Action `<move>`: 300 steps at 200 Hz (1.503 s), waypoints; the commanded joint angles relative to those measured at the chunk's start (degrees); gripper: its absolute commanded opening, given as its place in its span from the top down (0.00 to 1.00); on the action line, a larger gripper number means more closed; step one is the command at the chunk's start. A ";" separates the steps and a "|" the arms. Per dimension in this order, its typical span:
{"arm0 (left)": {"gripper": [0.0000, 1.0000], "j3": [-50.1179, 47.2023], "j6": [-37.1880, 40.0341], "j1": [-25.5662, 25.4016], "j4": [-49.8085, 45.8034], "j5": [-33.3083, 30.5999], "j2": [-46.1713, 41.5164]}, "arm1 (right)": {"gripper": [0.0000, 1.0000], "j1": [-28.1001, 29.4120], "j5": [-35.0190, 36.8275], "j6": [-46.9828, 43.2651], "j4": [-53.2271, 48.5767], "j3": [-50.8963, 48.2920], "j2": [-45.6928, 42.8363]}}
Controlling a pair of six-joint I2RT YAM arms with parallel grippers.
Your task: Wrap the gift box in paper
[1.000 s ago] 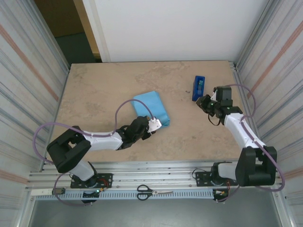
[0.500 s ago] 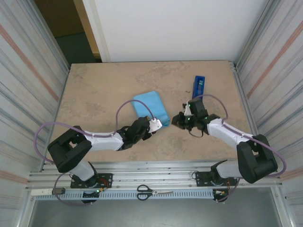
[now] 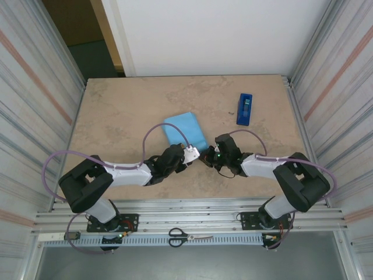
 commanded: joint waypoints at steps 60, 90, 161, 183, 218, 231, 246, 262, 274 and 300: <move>0.38 0.13 -0.24 -0.15 -5.65 0.15 0.61 | 1.00 0.52 4.97 5.74 7.91 -0.82 1.56; 0.21 0.71 1.48 -0.17 -5.13 2.40 -2.09 | 1.00 0.48 5.15 5.84 7.87 -0.91 1.67; 0.15 2.02 3.24 0.28 -2.52 5.02 -2.30 | 1.00 0.28 4.89 6.03 7.82 -0.62 2.50; 0.19 2.11 3.28 1.15 -2.18 5.48 -1.23 | 1.00 0.24 4.73 6.20 7.95 -0.57 2.71; 0.25 2.40 3.49 2.32 -2.09 6.82 0.74 | 1.00 0.21 4.65 6.53 8.48 -0.55 3.06; 0.27 2.42 4.01 2.32 -2.55 7.17 1.21 | 1.00 0.25 4.63 6.80 8.83 -0.61 2.97; 0.27 2.09 4.03 2.32 -2.49 7.15 1.60 | 1.00 0.13 4.67 7.05 9.00 -0.64 2.85; 0.29 1.81 3.64 2.32 -2.23 6.27 2.17 | 1.00 0.15 4.54 7.16 9.10 -0.65 2.62; 0.32 1.56 3.54 2.32 -1.88 5.58 2.55 | 1.00 0.17 4.83 7.17 8.90 -0.81 1.88; 0.42 1.07 2.91 2.32 -1.71 3.56 2.86 | 1.00 -0.06 4.80 6.51 7.34 -0.84 0.44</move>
